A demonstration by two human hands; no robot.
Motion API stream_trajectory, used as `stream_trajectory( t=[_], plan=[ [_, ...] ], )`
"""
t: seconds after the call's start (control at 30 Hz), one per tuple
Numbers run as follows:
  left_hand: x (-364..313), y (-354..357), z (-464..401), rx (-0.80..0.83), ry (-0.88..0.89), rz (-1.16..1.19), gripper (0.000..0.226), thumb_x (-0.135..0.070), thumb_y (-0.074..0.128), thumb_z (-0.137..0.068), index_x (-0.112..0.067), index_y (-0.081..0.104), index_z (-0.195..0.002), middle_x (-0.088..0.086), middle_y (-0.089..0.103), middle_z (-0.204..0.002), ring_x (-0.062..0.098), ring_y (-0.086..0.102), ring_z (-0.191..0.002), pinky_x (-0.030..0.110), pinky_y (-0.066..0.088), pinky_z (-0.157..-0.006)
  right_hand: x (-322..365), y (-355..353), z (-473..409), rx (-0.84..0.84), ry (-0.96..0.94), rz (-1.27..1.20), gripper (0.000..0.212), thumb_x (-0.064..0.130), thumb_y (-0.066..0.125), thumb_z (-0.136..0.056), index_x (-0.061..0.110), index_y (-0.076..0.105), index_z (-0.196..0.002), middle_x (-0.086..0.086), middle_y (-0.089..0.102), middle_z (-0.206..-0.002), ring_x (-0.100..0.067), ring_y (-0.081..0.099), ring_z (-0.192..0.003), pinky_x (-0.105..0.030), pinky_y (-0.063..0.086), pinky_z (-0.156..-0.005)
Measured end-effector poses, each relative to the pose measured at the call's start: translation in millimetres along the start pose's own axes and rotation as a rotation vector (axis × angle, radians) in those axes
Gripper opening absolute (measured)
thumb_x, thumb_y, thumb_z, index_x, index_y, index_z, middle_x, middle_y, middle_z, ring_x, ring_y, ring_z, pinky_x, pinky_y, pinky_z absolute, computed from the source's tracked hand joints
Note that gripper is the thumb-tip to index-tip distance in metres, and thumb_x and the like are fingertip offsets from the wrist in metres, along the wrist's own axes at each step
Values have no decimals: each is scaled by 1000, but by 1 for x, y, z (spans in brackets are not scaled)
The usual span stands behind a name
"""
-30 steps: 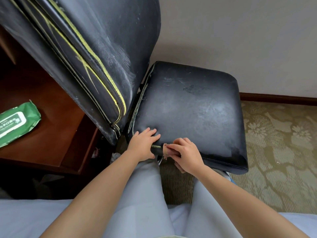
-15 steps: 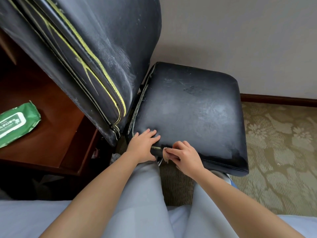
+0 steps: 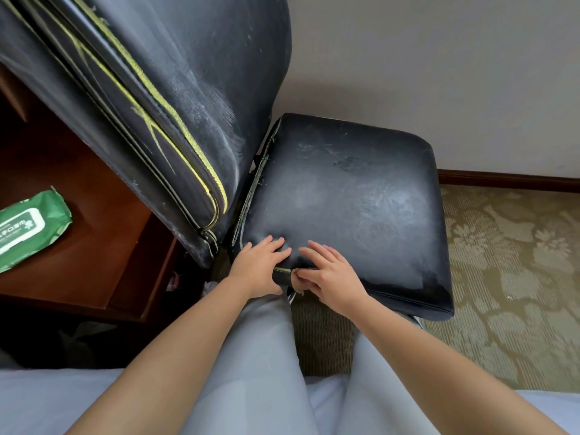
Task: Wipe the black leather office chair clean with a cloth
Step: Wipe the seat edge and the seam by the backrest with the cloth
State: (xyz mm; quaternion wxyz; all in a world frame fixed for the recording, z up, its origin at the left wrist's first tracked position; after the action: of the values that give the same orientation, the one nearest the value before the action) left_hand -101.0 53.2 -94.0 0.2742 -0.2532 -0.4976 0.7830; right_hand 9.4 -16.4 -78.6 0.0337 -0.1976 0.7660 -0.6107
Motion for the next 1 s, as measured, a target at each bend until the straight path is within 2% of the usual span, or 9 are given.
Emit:
stream_trajectory(
  t=[0.13,0.37,0.5,0.57,0.67,0.77,0.87,0.93,1.0],
  plan=[
    [-2,-3,1,11,-2,14,90,-50,67,-82,-28,16,-153,-5,7,-161,17,3,-148,45,11,-117,-3,5,1,48,22,-123,27,12,81,-70,19,75,-95,-10,67,-112,-32,64,-105,-40,58,-74],
    [-1,-3,1,7,-5,21,90,-52,66,-82,-29,17,-153,-6,7,-161,17,3,-148,45,11,-117,-2,-4,3,-11,17,-75,30,10,85,-64,20,76,-91,-13,67,-111,-38,62,-106,-43,53,-81],
    [-2,-3,1,13,-4,38,90,-54,65,-81,-30,17,-153,-5,8,-161,17,3,-148,46,11,-117,-10,-11,-18,-57,158,-119,31,12,82,-66,17,75,-96,-10,62,-92,-31,60,-79,-35,52,-60],
    [-2,-4,1,26,2,45,90,-53,66,-81,-29,18,-153,-5,8,-161,17,3,-148,47,12,-117,-18,-15,-18,-75,242,-133,30,15,79,-70,14,72,-99,-8,56,-86,-28,54,-73,-37,50,-57],
    [-1,-4,1,26,3,47,89,-52,67,-81,-29,19,-153,-6,9,-161,17,4,-148,46,12,-117,-24,-15,-7,-59,275,-112,33,18,77,-74,11,64,-103,-6,57,-90,-27,55,-76,-37,49,-61],
    [0,-3,1,9,1,47,88,-52,66,-81,-29,20,-152,-5,9,-161,18,3,-148,46,11,-117,-17,-12,5,-57,171,-37,31,27,76,-76,12,65,-100,-4,61,-95,-26,57,-77,-35,51,-62],
    [-1,-3,1,4,-3,49,87,-52,65,-82,-29,20,-152,-5,8,-161,18,3,-148,46,11,-118,-19,-10,14,-40,190,37,45,49,50,-87,19,64,-117,1,64,-112,-24,57,-102,-36,48,-83],
    [-2,-4,1,2,-4,48,87,-52,65,-82,-29,19,-152,-5,8,-161,17,3,-148,46,11,-118,-19,-7,18,10,207,107,53,54,40,-89,22,59,-127,3,61,-124,-24,52,-118,-36,35,-99],
    [-2,-4,2,2,-4,43,87,-52,65,-83,-29,19,-152,-5,8,-161,17,3,-148,46,11,-118,-17,-3,19,55,223,112,55,53,35,-91,20,56,-130,1,58,-130,-26,50,-124,-35,25,-104]
  ],
)
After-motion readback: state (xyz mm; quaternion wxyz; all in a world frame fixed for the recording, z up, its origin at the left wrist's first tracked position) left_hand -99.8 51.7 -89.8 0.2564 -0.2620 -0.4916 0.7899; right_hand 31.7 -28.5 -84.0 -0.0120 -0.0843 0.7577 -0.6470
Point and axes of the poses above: each hand's wrist, its own z-axis away from the middle knuckle, its own y-axis out of the palm, x = y × z, the point moved 7 cm from there along -z, towards the middle knuckle
